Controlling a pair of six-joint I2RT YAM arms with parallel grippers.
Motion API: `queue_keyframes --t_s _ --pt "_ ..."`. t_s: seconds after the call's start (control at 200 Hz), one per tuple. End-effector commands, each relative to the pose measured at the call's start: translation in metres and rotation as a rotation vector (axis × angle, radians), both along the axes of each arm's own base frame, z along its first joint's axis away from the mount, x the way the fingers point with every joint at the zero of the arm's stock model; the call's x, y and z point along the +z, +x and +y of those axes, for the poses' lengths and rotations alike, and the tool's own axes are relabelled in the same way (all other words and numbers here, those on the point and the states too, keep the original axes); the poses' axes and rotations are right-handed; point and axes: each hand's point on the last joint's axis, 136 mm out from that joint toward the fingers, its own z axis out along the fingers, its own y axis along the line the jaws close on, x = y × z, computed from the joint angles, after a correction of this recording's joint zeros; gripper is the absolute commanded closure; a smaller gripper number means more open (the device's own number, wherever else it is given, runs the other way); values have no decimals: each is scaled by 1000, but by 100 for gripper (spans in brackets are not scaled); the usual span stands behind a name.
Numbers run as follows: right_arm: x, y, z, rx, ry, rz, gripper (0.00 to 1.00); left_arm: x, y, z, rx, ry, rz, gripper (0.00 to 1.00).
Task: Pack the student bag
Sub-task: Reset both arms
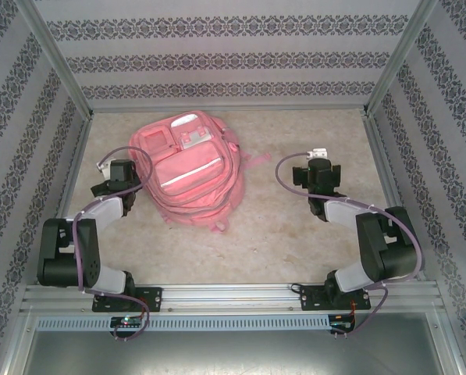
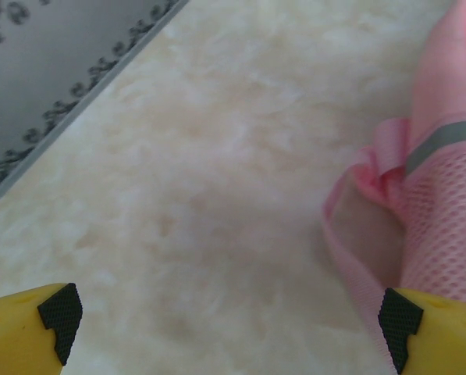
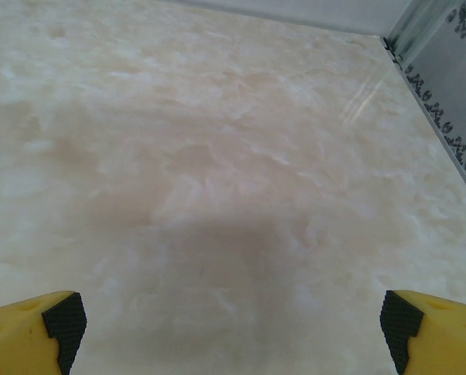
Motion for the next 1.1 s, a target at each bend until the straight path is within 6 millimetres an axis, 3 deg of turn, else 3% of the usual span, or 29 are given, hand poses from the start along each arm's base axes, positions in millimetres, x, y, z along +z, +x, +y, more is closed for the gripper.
queue_keyframes --t_s 0.0,0.09,0.18,0.465,0.649,0.689,1.094 --pt "18 4 -11 8 65 -143 2 11 33 -14 -147 12 -157 0" --pt "17 -3 -20 16 151 -197 2 11 34 -22 -199 7 -185 0" --pt "14 -4 -13 74 165 -254 2 15 30 -31 -253 5 -235 0" --pt "11 -4 -13 79 174 -224 2 16 36 -57 -422 -10 -269 0" --pt "12 -3 -10 98 176 -221 2 3 42 -90 -595 24 -303 0" --pt "12 -3 -9 106 176 -220 2 -3 39 -88 -582 15 -257 0" --pt "12 -2 -8 110 172 -218 2 0 40 -89 -579 24 -267 0"
